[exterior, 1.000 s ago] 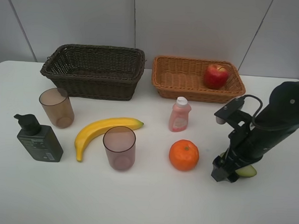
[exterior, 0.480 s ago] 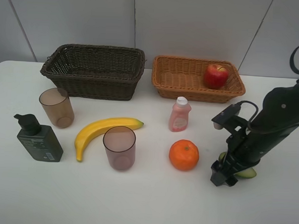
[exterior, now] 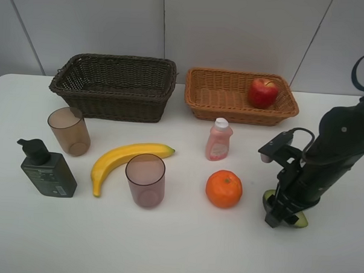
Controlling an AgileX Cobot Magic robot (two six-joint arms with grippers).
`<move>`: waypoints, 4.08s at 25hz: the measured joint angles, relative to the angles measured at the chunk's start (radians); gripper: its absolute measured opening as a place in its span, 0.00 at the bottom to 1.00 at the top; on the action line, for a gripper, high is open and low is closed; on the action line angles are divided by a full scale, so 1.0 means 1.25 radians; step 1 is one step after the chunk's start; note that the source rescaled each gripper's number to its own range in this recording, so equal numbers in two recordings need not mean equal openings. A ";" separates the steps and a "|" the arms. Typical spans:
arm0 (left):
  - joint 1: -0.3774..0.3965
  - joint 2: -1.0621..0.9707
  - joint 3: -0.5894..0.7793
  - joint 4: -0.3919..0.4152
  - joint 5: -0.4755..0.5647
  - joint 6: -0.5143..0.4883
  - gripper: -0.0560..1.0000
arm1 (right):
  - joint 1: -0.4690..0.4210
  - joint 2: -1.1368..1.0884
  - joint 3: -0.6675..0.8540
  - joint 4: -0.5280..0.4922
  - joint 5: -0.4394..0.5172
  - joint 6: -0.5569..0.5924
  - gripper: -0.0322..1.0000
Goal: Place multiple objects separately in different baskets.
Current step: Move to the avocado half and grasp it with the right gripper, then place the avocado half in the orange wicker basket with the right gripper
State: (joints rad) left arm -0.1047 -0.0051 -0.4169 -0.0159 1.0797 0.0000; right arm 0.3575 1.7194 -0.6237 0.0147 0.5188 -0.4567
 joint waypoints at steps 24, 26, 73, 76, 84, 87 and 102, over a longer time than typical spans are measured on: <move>0.000 0.000 0.000 0.000 0.000 0.000 1.00 | 0.000 -0.003 0.000 0.031 0.020 0.000 0.45; 0.000 0.000 0.000 0.000 0.000 0.000 1.00 | 0.000 -0.014 -0.003 0.036 0.034 0.000 0.45; 0.000 0.000 0.000 0.000 0.000 0.000 1.00 | 0.000 0.050 -0.541 -0.060 -0.377 0.000 0.45; 0.000 0.000 0.000 0.000 0.000 0.000 1.00 | 0.000 0.100 -0.541 -0.054 -0.440 0.000 0.45; 0.000 0.000 0.000 0.000 0.000 0.000 1.00 | 0.000 0.210 -0.541 -0.048 -0.535 0.000 0.45; 0.000 0.000 0.000 0.000 0.000 0.000 1.00 | 0.000 0.240 -0.561 -0.048 -0.531 0.000 0.45; 0.000 0.000 0.000 0.000 0.000 0.000 1.00 | 0.000 0.377 -0.749 -0.045 -0.334 0.000 0.44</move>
State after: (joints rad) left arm -0.1047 -0.0051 -0.4169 -0.0159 1.0797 0.0000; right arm 0.3575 2.1902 -1.5595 -0.0422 0.1013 -0.4567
